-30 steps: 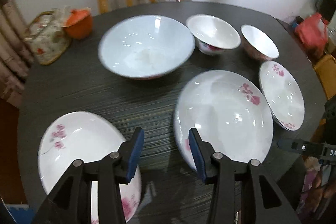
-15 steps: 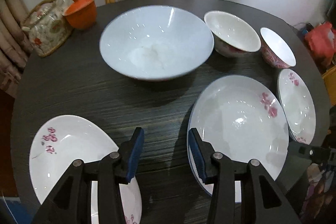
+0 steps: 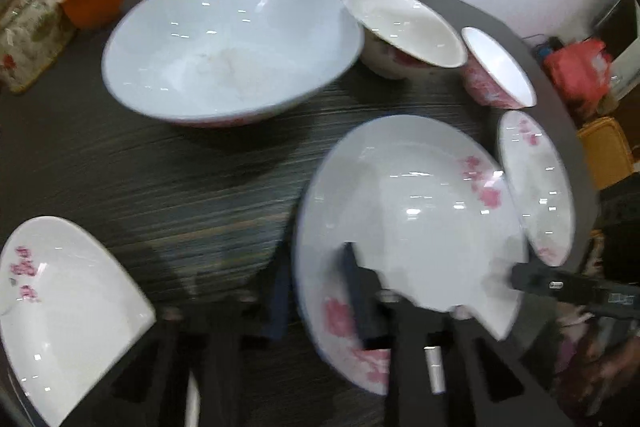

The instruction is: Organize plates and bowls

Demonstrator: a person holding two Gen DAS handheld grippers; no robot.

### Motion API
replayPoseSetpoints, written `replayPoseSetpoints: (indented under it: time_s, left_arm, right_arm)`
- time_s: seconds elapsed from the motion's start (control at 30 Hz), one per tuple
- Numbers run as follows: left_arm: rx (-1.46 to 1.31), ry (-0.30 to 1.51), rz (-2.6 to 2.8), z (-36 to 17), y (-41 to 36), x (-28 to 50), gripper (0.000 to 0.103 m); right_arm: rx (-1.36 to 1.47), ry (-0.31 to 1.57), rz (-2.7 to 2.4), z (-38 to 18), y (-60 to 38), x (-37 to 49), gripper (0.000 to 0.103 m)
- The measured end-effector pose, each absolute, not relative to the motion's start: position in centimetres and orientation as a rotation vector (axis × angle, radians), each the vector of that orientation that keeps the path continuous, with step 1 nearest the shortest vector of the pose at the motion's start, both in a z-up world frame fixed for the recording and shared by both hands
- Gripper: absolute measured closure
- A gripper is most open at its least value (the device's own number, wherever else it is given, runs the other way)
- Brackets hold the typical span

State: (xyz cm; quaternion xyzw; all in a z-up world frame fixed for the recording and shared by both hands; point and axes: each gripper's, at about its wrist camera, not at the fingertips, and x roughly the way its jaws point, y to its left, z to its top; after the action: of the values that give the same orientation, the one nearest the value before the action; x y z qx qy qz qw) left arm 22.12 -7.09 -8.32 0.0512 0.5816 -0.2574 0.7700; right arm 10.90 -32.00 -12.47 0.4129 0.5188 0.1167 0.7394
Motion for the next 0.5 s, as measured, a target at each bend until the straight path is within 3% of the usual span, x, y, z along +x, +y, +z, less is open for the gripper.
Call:
replayPoseSetpoints:
  time_s: [0.17, 0.5]
  left_arm:
    - [0.092, 1.255, -0.544, -8.4, -7.1, 22.3, 0.085]
    - [0.079, 1.187, -0.513, -6.4, -5.6, 20.0, 0.09]
  right_arm:
    - [0.9, 1.143, 0.25, -13.0, -32.0, 11.1, 0.09]
    - [0.838, 1.133, 0.276, -12.8, -31.9, 10.7, 0.09]
